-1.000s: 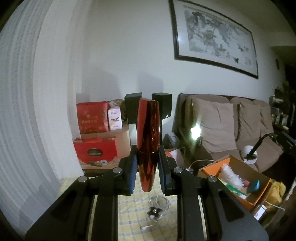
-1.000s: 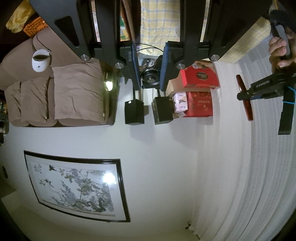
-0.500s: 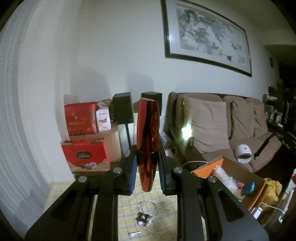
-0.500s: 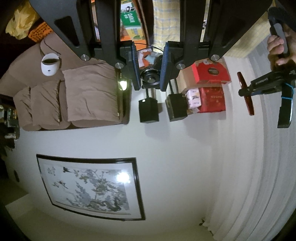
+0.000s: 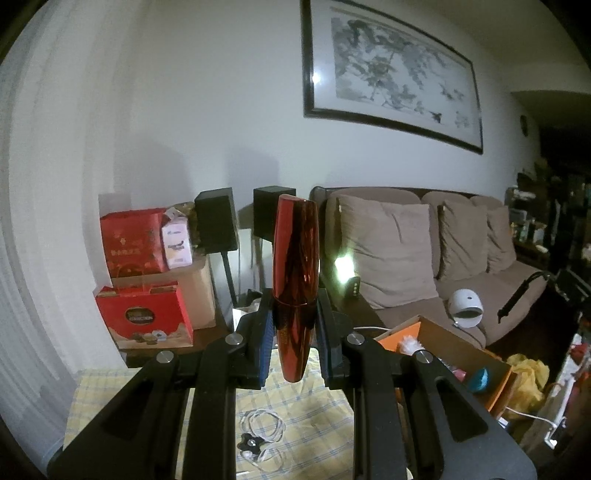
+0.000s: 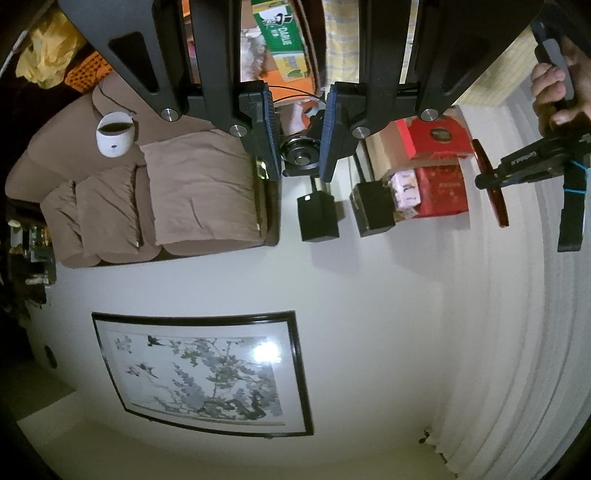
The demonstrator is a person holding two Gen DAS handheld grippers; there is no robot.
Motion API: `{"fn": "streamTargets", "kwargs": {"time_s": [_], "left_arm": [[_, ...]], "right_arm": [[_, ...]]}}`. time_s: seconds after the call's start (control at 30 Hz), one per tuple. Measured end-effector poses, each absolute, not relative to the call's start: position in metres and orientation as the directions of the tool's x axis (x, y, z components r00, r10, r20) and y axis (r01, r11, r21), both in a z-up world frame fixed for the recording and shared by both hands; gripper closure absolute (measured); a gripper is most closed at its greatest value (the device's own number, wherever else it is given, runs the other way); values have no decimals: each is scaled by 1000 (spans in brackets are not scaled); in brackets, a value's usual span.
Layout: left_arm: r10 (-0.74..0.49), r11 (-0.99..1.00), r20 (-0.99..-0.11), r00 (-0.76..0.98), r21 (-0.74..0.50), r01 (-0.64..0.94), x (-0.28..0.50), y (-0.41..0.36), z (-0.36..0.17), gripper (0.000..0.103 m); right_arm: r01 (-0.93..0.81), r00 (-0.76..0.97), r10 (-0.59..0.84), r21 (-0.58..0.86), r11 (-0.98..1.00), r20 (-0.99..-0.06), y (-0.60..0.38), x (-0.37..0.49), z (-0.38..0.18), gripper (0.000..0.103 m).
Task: Organize objects
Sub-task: 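Carry the red cylinder with the left tool while the right tool carries the black cable toward the box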
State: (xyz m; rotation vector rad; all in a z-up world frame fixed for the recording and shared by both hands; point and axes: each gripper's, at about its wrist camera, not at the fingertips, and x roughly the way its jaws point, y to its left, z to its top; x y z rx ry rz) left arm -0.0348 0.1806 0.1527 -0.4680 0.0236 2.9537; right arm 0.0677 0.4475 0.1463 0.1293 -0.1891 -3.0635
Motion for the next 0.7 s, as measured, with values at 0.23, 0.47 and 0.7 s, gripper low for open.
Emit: {"fn": "streamTargets", "kwargs": {"time_s": [0.23,0.47,0.7], "left_arm": [[161,-986,-322,-933,-10,-167,-44,192,148,84],[171,-984,-336,-926,-18,-176,-56,200,144,84],[171,-985,-341,-924,-27,-172,-66,206,139,84]], "right_arm": [[34,-995,-47,143,-989,-89,462,66,145,83],[4,-994,-22,155,-988,-110,475,63,140,83],[6,-992,-30,193,-981,-123,485,58,136,83]]}}
